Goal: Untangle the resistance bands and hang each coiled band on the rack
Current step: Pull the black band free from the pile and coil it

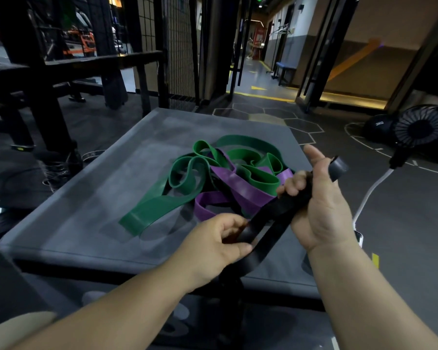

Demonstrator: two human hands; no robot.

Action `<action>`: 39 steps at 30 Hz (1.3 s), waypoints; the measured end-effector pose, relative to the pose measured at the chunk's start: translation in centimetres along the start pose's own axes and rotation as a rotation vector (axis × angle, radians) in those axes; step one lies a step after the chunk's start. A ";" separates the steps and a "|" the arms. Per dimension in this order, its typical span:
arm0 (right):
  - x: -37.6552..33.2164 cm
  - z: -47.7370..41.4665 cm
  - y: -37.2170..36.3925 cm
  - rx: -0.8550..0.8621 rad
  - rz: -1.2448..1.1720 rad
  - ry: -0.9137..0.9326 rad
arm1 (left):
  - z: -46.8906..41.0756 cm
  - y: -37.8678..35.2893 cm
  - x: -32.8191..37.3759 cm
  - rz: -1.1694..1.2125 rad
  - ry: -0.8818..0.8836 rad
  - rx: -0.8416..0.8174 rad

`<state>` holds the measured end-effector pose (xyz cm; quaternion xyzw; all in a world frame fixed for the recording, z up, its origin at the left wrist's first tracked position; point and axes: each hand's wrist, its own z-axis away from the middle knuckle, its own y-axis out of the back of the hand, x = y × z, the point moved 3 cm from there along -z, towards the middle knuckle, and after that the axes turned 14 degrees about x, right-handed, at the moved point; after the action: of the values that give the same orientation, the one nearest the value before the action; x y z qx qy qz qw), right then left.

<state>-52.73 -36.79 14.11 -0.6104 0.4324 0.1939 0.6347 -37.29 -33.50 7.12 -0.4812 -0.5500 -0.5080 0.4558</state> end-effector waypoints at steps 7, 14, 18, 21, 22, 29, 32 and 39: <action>2.1 1.8 0.0 -0.253 0.297 0.137 | 0.4 0.2 0.3 0.097 0.066 0.068; 2.3 2.3 -0.2 -0.361 0.531 0.319 | 0.2 0.7 1.2 -0.088 -0.049 0.096; 2.4 2.4 0.1 -0.365 0.619 0.284 | -0.2 1.5 1.2 -0.102 -0.030 0.246; 2.8 2.6 0.1 -0.369 0.708 0.265 | -0.4 1.7 1.4 0.096 0.049 0.153; 3.1 2.6 0.1 -0.364 0.741 0.263 | -0.4 1.7 1.5 0.159 0.073 0.092; 3.5 2.2 0.2 -0.308 0.798 0.286 | -0.1 1.9 2.2 0.239 0.089 -0.028; 4.1 2.4 0.3 -0.277 0.787 0.300 | 0.0 1.7 1.8 0.175 0.072 0.058; 4.2 1.8 1.1 -0.166 0.792 0.353 | 0.3 1.5 1.6 -0.142 -0.012 0.038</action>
<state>-50.73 -36.07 9.88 -0.4702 0.7178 0.3490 0.3767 -36.03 -33.09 8.82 -0.4354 -0.5952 -0.5256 0.4242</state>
